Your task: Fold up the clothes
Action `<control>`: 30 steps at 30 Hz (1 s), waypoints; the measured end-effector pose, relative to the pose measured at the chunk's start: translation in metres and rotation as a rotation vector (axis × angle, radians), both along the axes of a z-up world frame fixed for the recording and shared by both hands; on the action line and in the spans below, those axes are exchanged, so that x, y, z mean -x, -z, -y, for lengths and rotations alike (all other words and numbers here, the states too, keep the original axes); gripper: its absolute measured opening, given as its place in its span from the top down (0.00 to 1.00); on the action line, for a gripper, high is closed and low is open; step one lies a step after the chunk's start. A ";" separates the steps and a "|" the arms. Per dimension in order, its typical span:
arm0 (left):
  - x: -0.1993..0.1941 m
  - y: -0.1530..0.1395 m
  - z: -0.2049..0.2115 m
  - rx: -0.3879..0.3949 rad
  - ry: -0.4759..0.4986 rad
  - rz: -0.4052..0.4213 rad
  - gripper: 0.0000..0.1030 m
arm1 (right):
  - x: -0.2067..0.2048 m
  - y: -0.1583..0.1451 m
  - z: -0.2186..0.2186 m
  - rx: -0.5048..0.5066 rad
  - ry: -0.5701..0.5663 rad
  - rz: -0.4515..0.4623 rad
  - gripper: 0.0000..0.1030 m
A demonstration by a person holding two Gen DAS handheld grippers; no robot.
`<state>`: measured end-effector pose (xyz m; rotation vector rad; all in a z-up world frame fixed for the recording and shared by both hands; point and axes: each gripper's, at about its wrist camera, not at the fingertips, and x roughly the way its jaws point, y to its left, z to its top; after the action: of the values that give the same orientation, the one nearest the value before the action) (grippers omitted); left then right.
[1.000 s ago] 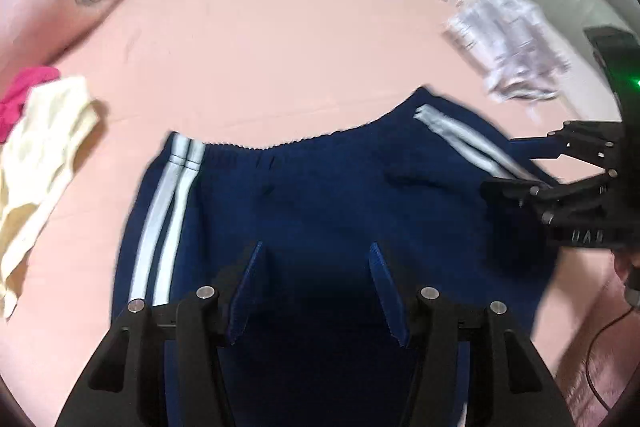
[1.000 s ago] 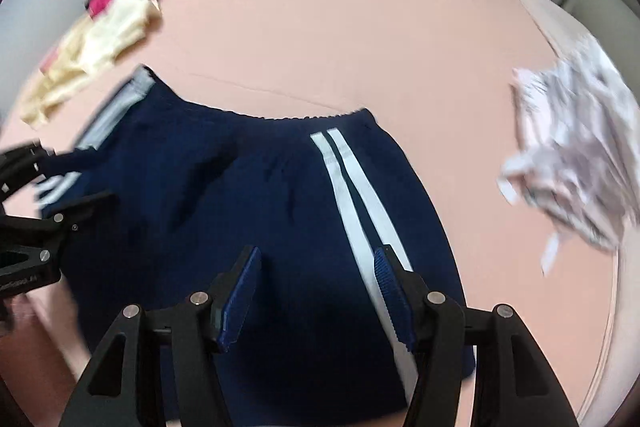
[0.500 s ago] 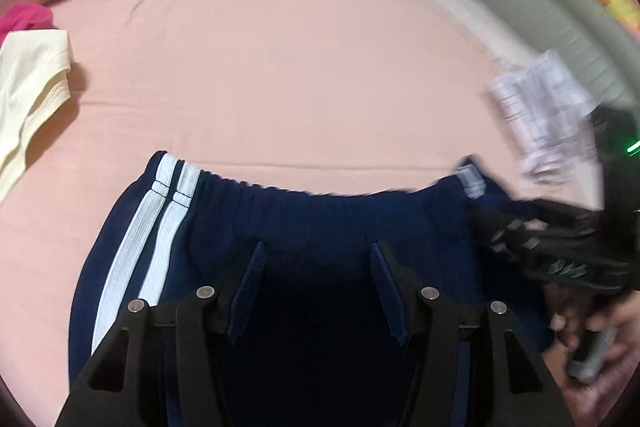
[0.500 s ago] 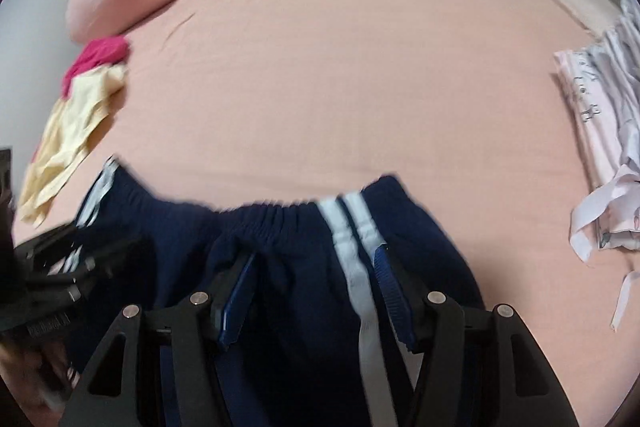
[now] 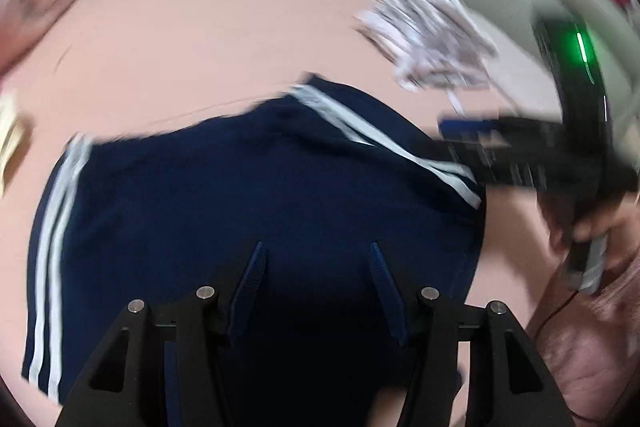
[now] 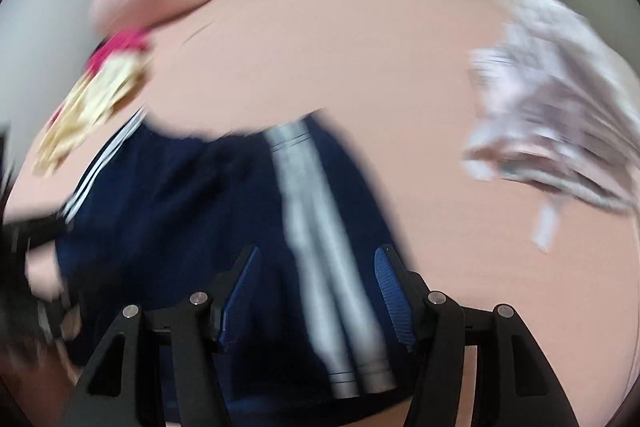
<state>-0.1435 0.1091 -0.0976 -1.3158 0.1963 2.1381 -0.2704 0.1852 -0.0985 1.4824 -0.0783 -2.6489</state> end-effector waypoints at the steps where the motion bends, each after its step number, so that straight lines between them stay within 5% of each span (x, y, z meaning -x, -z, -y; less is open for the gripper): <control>1: -0.003 0.004 -0.014 0.028 0.034 -0.009 0.50 | 0.000 0.000 -0.008 -0.020 0.041 0.000 0.43; 5: -0.017 0.024 -0.034 0.137 0.109 -0.035 0.50 | 0.005 0.039 -0.041 -0.109 0.039 0.193 0.43; 9: -0.037 0.023 -0.027 0.207 0.216 -0.014 0.50 | -0.005 0.036 -0.047 -0.233 -0.099 0.172 0.34; 12: -0.034 0.009 -0.019 0.140 0.206 0.036 0.50 | 0.003 0.028 -0.062 -0.327 -0.015 0.181 0.34; 13: -0.026 0.000 -0.017 0.077 0.151 0.035 0.50 | 0.004 0.024 -0.068 -0.309 0.036 0.171 0.34; 15: -0.008 -0.013 -0.022 -0.009 0.043 -0.004 0.50 | 0.003 0.010 -0.072 -0.097 0.091 0.115 0.34; 17: 0.014 -0.013 -0.044 -0.008 -0.027 -0.031 0.50 | 0.005 0.012 -0.055 -0.012 0.052 0.118 0.34; 21: 0.033 0.013 -0.065 0.158 -0.043 0.016 0.50 | 0.013 0.042 -0.006 -0.194 -0.097 0.150 0.32; 23: 0.024 0.021 -0.076 0.214 0.022 -0.021 0.51 | 0.019 0.041 -0.014 -0.175 -0.083 0.147 0.26; 30: -0.003 0.009 -0.063 0.155 0.158 0.057 0.50 | 0.038 0.032 -0.025 -0.173 -0.016 0.163 0.24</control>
<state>-0.1401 0.1722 -0.1070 -1.3973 0.4350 1.9833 -0.3087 0.2098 -0.1309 1.7410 0.1537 -2.5741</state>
